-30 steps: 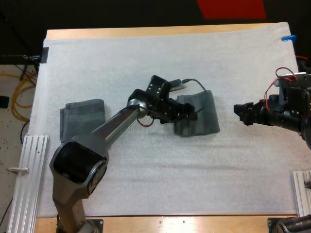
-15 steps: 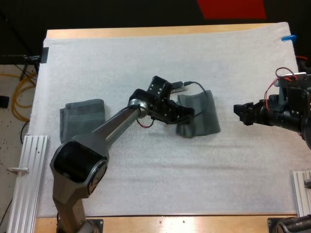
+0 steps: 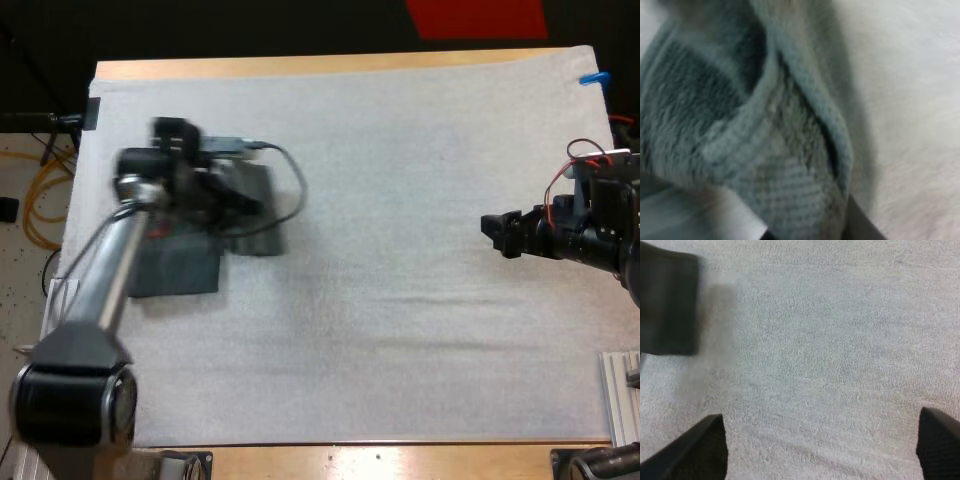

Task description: Pick towel from pile fold and stack

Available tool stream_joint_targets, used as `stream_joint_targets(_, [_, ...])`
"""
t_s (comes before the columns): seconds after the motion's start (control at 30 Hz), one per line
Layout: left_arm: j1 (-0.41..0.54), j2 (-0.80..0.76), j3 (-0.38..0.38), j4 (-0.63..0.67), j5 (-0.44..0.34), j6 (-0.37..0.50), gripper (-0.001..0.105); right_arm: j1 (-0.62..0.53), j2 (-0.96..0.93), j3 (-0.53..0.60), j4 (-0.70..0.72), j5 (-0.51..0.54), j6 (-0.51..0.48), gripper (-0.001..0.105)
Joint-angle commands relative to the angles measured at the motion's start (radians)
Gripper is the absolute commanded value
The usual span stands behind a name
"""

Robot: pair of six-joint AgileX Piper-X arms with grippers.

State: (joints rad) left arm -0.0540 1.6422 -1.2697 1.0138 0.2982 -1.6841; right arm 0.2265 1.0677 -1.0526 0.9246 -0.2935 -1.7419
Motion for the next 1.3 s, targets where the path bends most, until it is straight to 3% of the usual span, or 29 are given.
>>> stream_joint_targets(0.0, [0.030,-0.031,-0.007,0.045,-0.010,0.039,0.000,-0.003,-0.015,-0.003,-0.004,-0.010,-0.009,0.075])
stream_joint_targets(0.27, [0.206,-0.050,-0.007,0.188,-0.014,0.158,0.000,-0.003,-0.015,-0.003,-0.008,-0.010,-0.009,0.075])
stream_joint_targets(0.53, [0.235,-0.049,-0.007,0.172,-0.124,0.169,0.000,-0.003,-0.015,-0.003,-0.008,-0.013,-0.009,0.075])
stream_joint_targets(0.63, [0.235,-0.049,-0.007,0.166,-0.172,0.193,0.000,-0.003,-0.015,-0.003,-0.008,-0.074,-0.009,0.075])
stream_joint_targets(0.7, [0.235,-0.049,-0.007,0.166,-0.215,0.204,0.004,-0.003,-0.015,-0.003,-0.008,-0.122,-0.012,0.075])
stream_joint_targets(0.83, [0.235,-0.049,-0.007,0.165,-0.325,0.235,0.025,-0.003,-0.015,-0.003,-0.008,-0.184,-0.011,0.075])
stream_joint_targets(0.97, [0.235,-0.049,-0.007,0.165,-0.330,0.238,0.047,-0.003,-0.015,-0.003,-0.008,-0.185,-0.019,0.075])
stream_joint_targets(1.2, [0.235,-0.049,-0.007,0.132,-0.342,0.238,0.051,-0.003,-0.015,-0.003,-0.008,-0.231,-0.029,0.075])
stream_joint_targets(1.27, [0.235,-0.049,-0.007,0.133,-0.392,0.229,0.051,-0.003,-0.015,-0.003,-0.008,-0.262,-0.036,0.075])
